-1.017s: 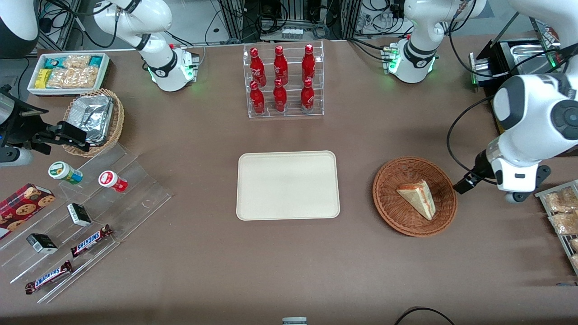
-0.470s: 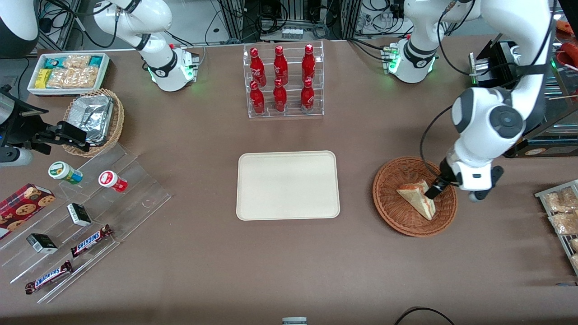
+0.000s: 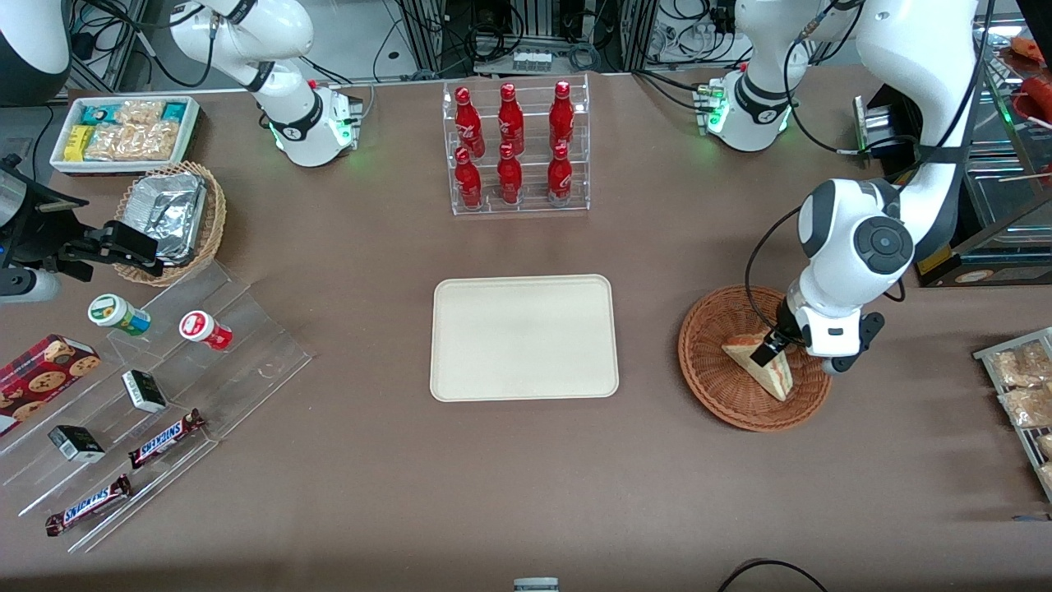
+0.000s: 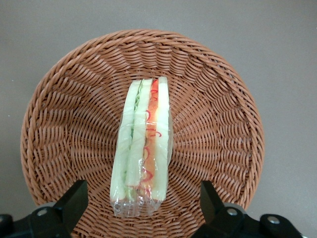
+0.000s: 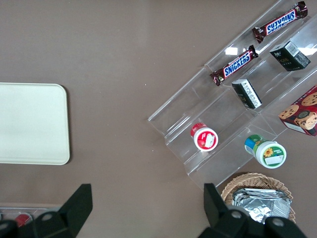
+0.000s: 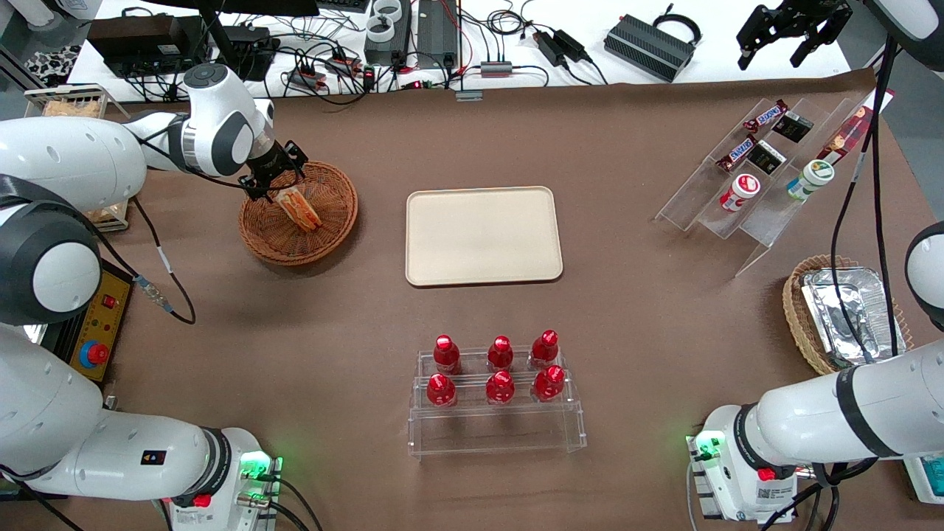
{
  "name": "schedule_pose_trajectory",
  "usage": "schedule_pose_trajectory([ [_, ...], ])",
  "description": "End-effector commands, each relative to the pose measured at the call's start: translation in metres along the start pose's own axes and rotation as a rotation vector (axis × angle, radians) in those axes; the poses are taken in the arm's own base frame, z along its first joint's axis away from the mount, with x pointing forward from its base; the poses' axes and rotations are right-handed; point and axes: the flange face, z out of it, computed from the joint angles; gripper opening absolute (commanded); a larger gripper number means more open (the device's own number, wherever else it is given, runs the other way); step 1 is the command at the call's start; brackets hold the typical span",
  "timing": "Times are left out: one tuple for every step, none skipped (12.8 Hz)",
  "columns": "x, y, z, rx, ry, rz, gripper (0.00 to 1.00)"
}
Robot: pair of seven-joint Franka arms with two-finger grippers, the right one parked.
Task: Place sandwich from basket to tray
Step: 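Lower the left gripper and close it on the wrapped sandwich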
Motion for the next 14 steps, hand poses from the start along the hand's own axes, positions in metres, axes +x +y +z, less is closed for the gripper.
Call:
schedule_pose_trajectory([
  [0.0, 0.001, 0.008, -0.006, 0.018, -0.006, 1.0],
  [-0.001, 0.0, 0.017, -0.01, 0.019, -0.005, 1.0],
  [0.0, -0.001, 0.022, -0.017, 0.024, -0.008, 1.0],
  [-0.001, -0.003, 0.03, -0.014, 0.021, -0.008, 1.0],
  [-0.002, -0.004, 0.036, -0.007, 0.015, -0.008, 0.99],
  [-0.004, -0.006, 0.04, -0.003, 0.012, -0.006, 0.95],
  [-0.005, -0.008, 0.042, 0.001, 0.01, -0.008, 0.86],
  [-0.005, -0.009, 0.041, 0.001, 0.01, -0.009, 0.6],
  [-0.004, -0.01, 0.041, 0.001, 0.01, -0.01, 0.39],
  [-0.004, -0.009, 0.038, -0.002, 0.013, -0.011, 0.23],
  [-0.002, -0.008, 0.033, -0.008, 0.018, -0.012, 0.19],
  [0.001, -0.007, 0.021, -0.014, 0.025, -0.014, 0.18],
  [0.003, -0.005, 0.011, -0.004, 0.019, -0.014, 0.18],
  [0.007, 0.0, -0.008, 0.02, 0.004, -0.013, 0.18],
])
